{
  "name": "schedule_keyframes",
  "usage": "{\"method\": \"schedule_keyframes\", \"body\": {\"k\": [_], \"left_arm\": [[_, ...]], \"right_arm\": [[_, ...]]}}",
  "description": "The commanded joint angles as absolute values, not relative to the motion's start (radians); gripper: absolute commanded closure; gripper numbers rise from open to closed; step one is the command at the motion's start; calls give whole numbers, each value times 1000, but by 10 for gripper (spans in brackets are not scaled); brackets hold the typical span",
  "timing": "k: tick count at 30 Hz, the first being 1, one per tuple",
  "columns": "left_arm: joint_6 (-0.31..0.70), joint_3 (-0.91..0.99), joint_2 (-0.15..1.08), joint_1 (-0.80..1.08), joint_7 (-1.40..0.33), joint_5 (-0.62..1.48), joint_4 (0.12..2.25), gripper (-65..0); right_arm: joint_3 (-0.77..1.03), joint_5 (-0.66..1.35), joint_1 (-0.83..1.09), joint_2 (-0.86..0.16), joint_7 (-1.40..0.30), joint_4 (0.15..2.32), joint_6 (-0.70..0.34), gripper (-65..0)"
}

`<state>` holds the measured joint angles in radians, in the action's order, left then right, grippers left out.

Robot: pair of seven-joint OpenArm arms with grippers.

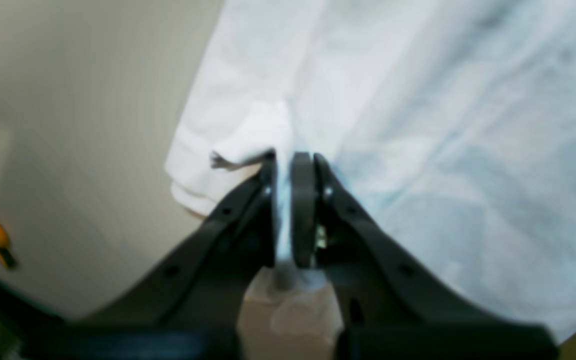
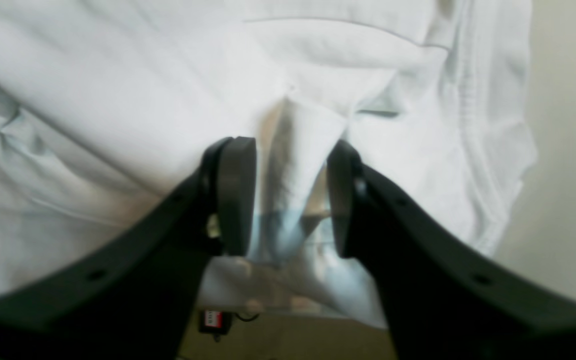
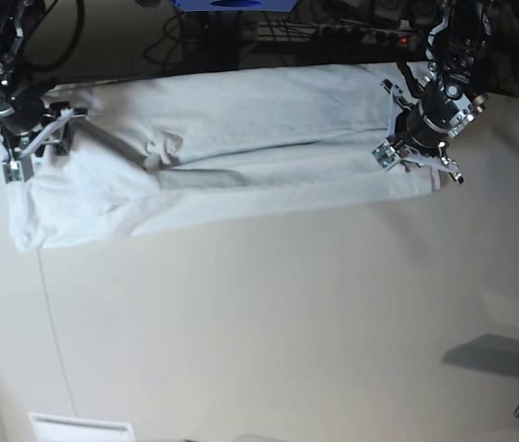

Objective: Fold the T-shirt properly
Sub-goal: 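Lay the hem down near the collar with both grippers, then open both grippers and press the folded shirt flat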

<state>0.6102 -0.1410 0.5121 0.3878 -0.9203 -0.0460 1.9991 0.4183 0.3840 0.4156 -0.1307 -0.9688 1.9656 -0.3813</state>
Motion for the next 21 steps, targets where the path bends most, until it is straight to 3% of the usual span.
{"method": "schedule_keyframes", "body": {"k": [1, 5, 10, 14, 21], "left_arm": [[610, -147, 529, 384, -921, -50, 2015, 0], [610, -151, 533, 383, -921, -50, 2015, -29], [611, -153, 536, 384, -921, -50, 2017, -237], [611, -160, 553, 386, -921, -39, 2017, -254], [611, -148, 513, 381, -912, -10, 2018, -255]], "right_arm": [[423, 363, 404, -128, -949, 1979, -381, -286], [424, 232, 384, -97, -926, 1982, -381, -340], [424, 13, 372, -42, -819, 1982, -381, -342], [423, -107, 348, -5, -785, 1980, -381, -342], [426, -127, 329, 15, -682, 1980, -377, -342]]}}
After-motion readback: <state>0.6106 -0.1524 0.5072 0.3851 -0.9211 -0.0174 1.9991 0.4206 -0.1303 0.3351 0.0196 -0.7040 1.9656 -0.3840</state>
